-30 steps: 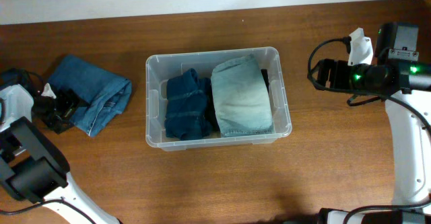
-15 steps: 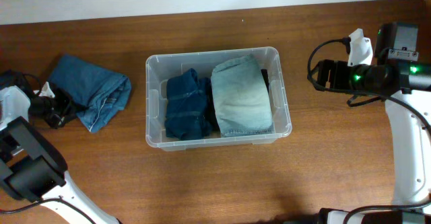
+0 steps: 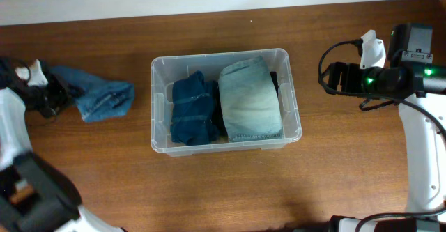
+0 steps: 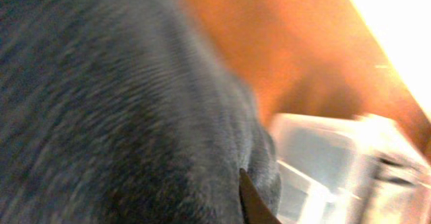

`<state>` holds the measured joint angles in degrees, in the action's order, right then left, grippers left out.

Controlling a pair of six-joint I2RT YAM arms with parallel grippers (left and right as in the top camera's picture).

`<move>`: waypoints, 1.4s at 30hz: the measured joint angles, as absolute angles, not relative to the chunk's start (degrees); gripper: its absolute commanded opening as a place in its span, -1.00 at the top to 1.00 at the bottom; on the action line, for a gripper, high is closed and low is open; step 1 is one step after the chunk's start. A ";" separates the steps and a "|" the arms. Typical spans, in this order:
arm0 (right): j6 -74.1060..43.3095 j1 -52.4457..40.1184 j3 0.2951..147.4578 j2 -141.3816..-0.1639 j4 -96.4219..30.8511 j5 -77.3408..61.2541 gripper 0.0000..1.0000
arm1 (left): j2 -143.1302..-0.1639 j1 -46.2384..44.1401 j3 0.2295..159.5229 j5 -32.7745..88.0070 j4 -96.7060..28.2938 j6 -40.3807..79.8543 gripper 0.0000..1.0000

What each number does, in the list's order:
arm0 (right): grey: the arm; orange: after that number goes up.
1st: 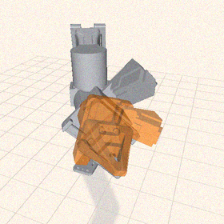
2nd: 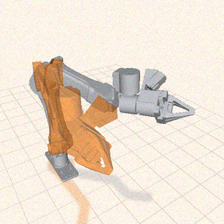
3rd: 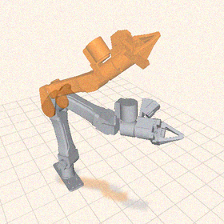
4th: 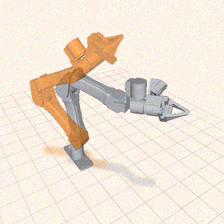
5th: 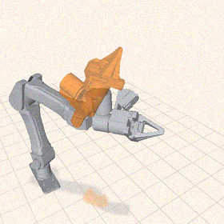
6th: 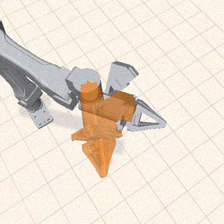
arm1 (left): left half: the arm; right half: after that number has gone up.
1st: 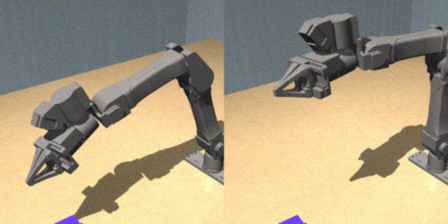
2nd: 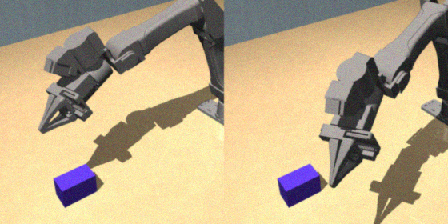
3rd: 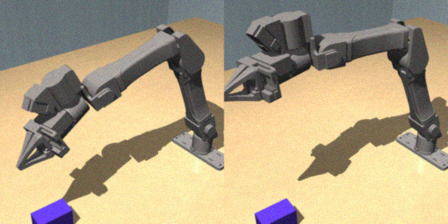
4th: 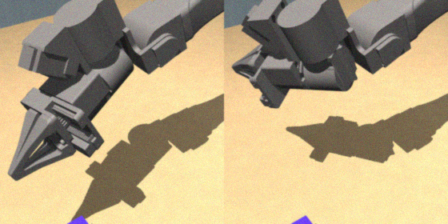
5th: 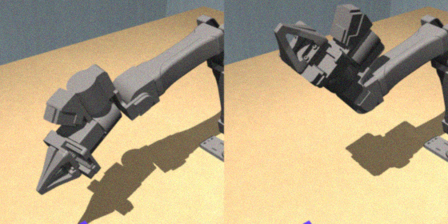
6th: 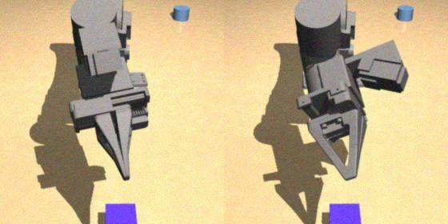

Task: Pack container
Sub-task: 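Lift the dark-blue jeans and lay them over the bin's left side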

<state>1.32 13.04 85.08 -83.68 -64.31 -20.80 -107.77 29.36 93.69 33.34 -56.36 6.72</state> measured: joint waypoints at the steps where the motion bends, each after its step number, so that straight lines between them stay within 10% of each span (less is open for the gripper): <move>1: 1.34 13.04 85.08 -83.68 -64.34 -20.80 -0.97 | -104.12 28.77 93.62 33.89 -56.36 6.70 0.99; 20: 1.34 13.04 85.08 -83.68 -64.55 -20.78 -0.97 | -84.29 -14.22 91.05 26.44 -66.59 5.50 0.99; 42: 1.34 13.04 85.08 -83.68 -64.55 -19.46 -0.97 | -91.88 -21.10 87.09 22.04 -60.84 -14.04 0.99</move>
<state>1.34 13.04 85.08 -83.68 -64.55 -19.46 -91.88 -21.10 87.09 22.04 -60.84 -14.04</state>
